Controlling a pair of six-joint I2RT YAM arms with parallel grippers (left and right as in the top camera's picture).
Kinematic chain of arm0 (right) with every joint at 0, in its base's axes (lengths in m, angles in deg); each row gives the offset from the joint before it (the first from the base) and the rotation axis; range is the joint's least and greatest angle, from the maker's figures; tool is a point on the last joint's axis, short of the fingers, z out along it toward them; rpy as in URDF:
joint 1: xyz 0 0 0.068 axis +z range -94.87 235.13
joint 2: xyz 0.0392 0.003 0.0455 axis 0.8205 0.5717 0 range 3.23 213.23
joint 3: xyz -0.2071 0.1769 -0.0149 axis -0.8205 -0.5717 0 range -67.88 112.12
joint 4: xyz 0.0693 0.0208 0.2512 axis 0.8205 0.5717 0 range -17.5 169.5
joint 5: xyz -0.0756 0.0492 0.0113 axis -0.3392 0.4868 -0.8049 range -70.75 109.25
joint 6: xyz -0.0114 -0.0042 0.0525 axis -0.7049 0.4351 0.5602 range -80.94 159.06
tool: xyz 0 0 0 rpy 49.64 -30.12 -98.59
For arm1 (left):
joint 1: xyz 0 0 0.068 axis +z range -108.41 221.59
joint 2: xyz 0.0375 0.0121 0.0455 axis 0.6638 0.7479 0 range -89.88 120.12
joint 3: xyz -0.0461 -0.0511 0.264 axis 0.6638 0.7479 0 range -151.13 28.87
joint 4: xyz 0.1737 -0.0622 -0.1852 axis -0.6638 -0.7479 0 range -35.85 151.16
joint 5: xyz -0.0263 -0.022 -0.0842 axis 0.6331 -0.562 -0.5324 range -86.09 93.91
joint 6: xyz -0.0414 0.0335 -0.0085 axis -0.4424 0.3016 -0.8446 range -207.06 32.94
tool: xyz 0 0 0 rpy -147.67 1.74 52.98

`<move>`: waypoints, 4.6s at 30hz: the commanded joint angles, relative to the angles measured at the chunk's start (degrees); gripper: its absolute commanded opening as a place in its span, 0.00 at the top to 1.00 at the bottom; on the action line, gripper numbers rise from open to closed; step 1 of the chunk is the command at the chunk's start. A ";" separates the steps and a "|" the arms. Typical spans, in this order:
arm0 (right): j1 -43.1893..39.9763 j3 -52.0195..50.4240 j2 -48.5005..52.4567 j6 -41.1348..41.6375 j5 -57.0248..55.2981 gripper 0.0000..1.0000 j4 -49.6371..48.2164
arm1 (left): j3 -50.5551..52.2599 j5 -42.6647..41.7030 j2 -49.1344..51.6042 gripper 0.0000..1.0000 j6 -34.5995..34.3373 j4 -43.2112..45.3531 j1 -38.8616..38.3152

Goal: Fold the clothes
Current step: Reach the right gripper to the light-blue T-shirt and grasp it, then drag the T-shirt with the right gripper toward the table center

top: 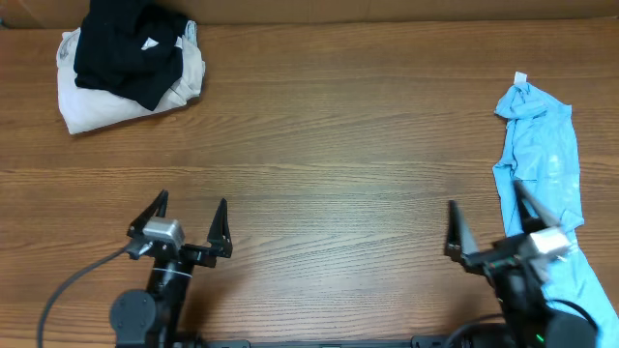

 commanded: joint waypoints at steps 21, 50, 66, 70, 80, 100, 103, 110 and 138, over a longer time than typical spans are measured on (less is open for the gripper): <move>0.13 61.99 57.90 -2.36 -2.89 0.00 46.60 | -74.47 -1.05 61.61 0.00 12.20 -50.07 0.35; -25.29 59.52 104.94 19.02 -9.60 0.03 44.59 | -76.32 -12.57 79.54 0.00 12.63 -47.25 0.24; -25.29 59.41 112.67 16.63 -10.38 0.45 40.09 | -76.30 -12.55 79.54 0.00 12.61 -47.39 0.24; -25.29 59.41 112.67 16.63 -12.26 0.61 39.32 | -76.30 -12.55 79.54 0.00 12.61 -47.19 0.24; -25.29 59.52 112.67 15.04 -12.52 0.96 39.19 | -76.32 -11.04 79.54 0.00 12.59 -45.79 0.20; -21.27 93.46 102.68 -0.61 11.02 0.96 74.53 | -81.90 0.59 79.47 0.00 8.85 -44.89 2.19; -17.77 98.40 102.68 -0.52 11.04 0.96 79.54 | -81.90 1.18 79.47 0.00 9.51 -45.07 2.19; -2.51 99.54 102.68 1.99 11.06 0.96 82.93 | -81.92 2.01 79.43 0.00 9.84 -45.07 4.66; 7.87 99.56 102.57 11.06 -0.66 0.43 85.66 | -81.99 -9.62 81.85 0.00 19.91 -43.69 0.94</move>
